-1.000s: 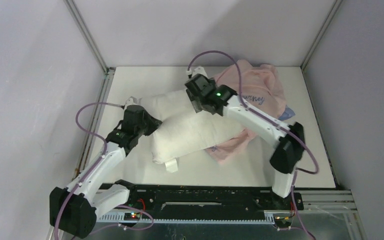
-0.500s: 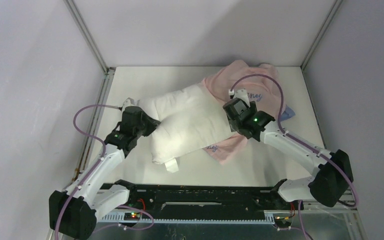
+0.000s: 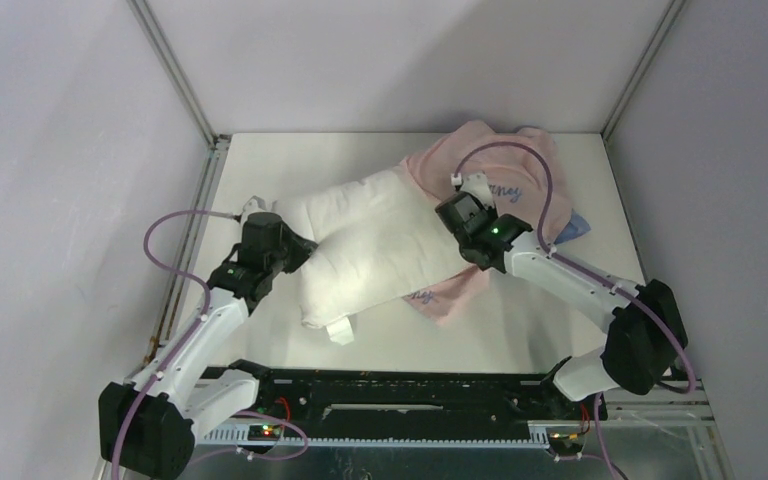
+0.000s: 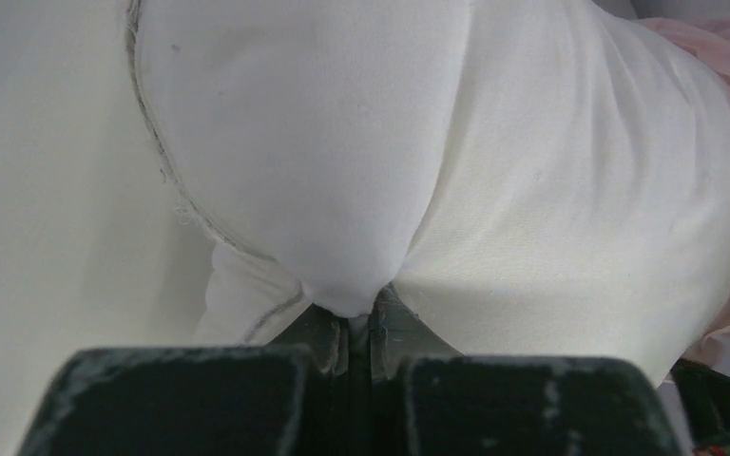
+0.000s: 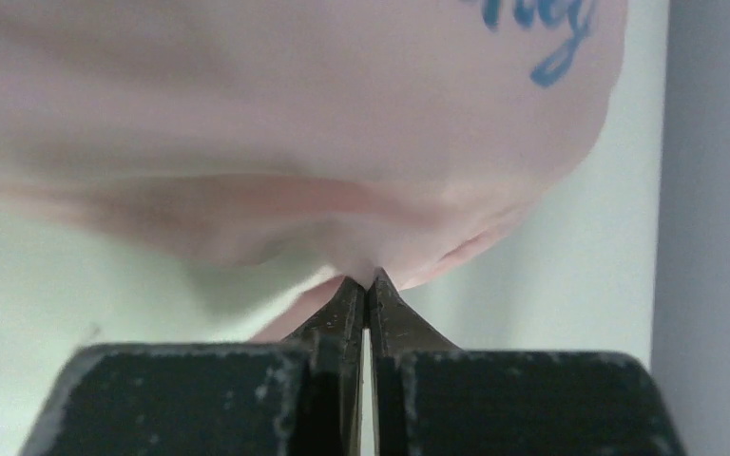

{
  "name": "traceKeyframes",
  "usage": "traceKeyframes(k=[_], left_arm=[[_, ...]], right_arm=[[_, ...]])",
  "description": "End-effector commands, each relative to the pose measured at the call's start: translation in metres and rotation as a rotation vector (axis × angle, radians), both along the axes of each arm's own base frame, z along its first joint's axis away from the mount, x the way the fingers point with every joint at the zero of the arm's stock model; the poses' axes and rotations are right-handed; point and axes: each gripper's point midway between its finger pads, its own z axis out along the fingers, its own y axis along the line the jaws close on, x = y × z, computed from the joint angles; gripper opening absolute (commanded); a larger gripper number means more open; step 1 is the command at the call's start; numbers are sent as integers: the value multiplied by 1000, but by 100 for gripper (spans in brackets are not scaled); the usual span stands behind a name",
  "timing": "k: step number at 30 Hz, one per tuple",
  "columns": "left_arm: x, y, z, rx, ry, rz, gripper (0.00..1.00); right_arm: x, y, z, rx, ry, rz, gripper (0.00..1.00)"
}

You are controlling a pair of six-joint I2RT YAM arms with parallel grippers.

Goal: Put the pillow into the pillowcase

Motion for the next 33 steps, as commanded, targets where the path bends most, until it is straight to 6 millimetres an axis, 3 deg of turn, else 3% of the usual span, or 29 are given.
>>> traceKeyframes(k=[1,4,6,8,11,14,16,18,20,23,25,26,27,29,33], left_arm=[[14,1,29,-7,-99,32,0],[14,-20,43,-9,-129,-4,0],[13,-34,57,-8,-152,-28,0],[10,-38,76,-27,-190,-33,0],[1,-28,116,-45,-275,-9,0],[-11,-17,151,-58,-353,13,0],[-16,-15,159,-75,-378,14,0],[-18,-21,147,-70,-359,4,0],[-16,-33,118,-67,-301,-23,0],[-13,-51,59,-33,-194,-54,0],[-9,-56,29,-7,-135,-57,0],[-7,-56,16,10,-106,-51,0],[-5,-55,10,22,-95,-44,0],[0,-53,15,22,-99,-37,0],[4,-48,69,-5,-194,-27,0]], right_arm=[[-5,70,84,160,-141,139,0],[-42,145,121,290,-151,357,0],[-57,172,116,329,-113,415,0],[-57,174,87,307,-51,390,0],[-51,161,37,298,55,335,0],[-38,146,16,276,102,289,0],[-26,139,35,289,73,270,0],[-15,149,77,349,2,303,0],[-11,166,127,397,-67,357,0],[-21,204,197,447,-155,476,0],[-33,224,226,459,-191,535,0],[-39,232,231,467,-190,557,0],[-43,238,229,475,-177,573,0],[-45,242,205,467,-134,570,0],[-44,222,124,456,8,482,0]])
